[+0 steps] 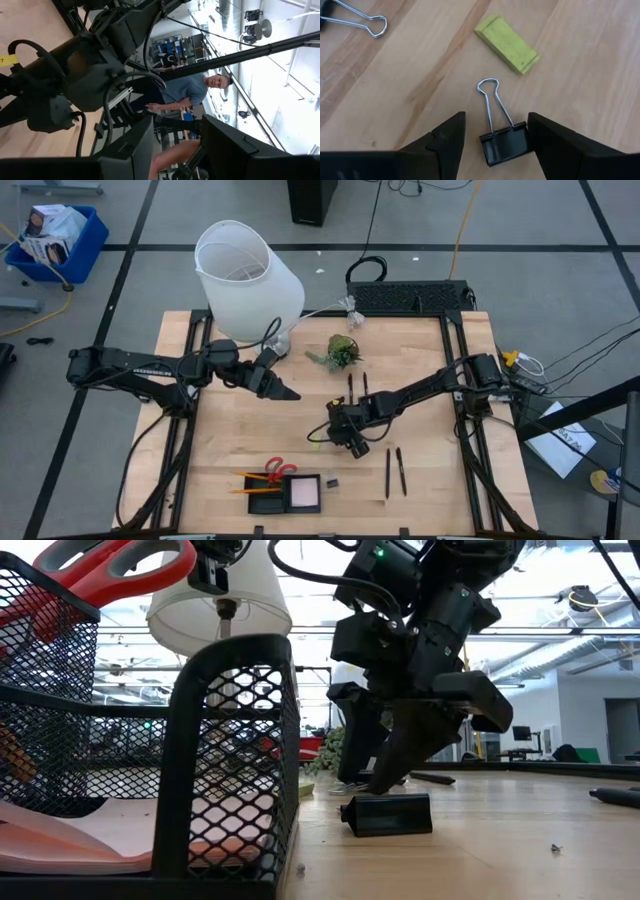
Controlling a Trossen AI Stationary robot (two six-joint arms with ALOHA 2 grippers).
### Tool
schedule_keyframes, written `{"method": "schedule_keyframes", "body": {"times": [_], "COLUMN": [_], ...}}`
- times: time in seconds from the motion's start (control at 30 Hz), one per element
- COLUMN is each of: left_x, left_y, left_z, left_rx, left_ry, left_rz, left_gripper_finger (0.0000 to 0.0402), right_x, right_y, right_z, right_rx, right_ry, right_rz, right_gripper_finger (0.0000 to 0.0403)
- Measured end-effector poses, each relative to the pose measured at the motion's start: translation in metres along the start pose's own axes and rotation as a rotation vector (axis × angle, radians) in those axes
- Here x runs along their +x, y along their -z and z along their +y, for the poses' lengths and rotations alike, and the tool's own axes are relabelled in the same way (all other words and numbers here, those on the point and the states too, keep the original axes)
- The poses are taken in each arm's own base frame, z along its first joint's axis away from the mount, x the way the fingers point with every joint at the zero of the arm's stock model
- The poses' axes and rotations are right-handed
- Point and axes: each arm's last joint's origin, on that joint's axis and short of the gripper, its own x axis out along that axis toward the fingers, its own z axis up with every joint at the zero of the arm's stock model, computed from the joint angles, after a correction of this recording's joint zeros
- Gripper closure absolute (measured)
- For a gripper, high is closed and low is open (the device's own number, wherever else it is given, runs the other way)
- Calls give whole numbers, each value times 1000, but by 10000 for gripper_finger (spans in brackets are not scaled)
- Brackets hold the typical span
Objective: Pick and place office supplies into organizer
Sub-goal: Put the middle black binder clip into the mesh desk organizer
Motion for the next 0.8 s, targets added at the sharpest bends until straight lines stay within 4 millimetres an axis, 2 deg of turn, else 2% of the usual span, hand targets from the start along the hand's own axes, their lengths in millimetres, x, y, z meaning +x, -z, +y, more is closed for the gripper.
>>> {"method": "schedule_keyframes", "body": {"times": [0.3, 0.5, 0.8], "left_x": [0, 0, 0], "left_y": [0, -1, -1], "left_z": [0, 0, 0], "left_rx": [1, 5, 3], "left_ry": [0, -8, -9], "left_rz": [-1, -28, -30], "left_gripper_finger": [232, 232, 232], "right_x": [1, 1, 1], "right_y": [8, 13, 15], "right_z": [-2, -10, -13], "right_rx": [1, 55, 64], "right_ry": [-13, -117, -108], "right_rz": [15, -19, -17], "right_gripper_finger": [193, 193, 193]}}
